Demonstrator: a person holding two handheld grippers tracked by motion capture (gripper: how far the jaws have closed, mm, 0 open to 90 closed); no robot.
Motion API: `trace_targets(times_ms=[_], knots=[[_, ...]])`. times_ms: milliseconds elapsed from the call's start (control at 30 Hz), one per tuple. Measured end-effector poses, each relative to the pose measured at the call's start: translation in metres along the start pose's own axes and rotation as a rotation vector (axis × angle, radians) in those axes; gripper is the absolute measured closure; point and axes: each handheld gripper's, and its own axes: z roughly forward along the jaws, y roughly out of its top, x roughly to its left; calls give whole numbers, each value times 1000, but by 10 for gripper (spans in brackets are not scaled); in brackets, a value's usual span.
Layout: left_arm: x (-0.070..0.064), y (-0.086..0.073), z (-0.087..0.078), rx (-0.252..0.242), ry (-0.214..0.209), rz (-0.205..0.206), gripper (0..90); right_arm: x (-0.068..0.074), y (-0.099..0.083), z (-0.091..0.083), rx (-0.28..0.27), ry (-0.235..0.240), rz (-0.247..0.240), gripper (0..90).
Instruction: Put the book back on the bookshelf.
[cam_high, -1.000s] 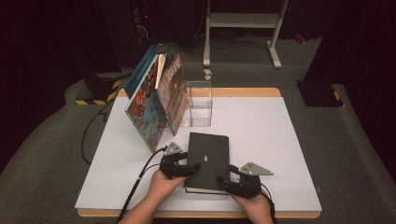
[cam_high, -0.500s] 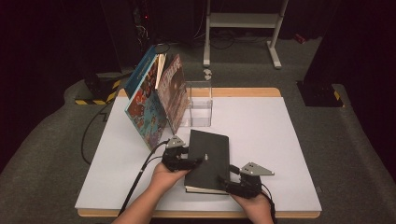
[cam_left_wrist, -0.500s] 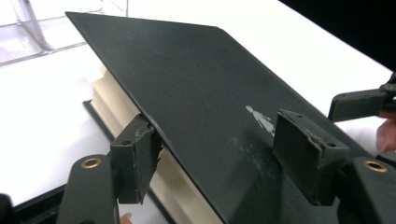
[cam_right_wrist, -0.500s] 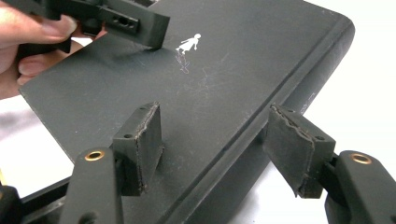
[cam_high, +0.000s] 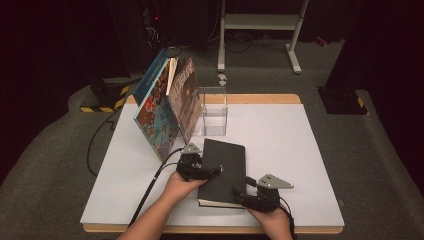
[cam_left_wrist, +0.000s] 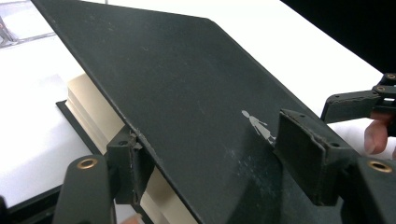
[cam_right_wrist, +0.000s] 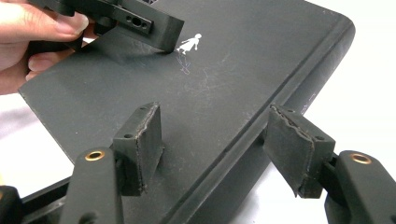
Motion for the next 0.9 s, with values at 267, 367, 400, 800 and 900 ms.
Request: trace_targets(times_ms=[267,367,400,800,900], knots=[[3,0,-2,-3,-28,5,343,0,0,0,-3,-5,-1,353],[2,1,-5,-14,-33,13,399,-1,0,0,-5,1,7,352],[1,1,-5,-16,-32,17,402,0,0,0,-5,0,6,352],[-2,0,-8,-24,-13,47,411,0,-1,0,-3,2,5,352],[-1,-1,-8,-24,-17,33,408,-1,-1,0,-3,-1,7,352]])
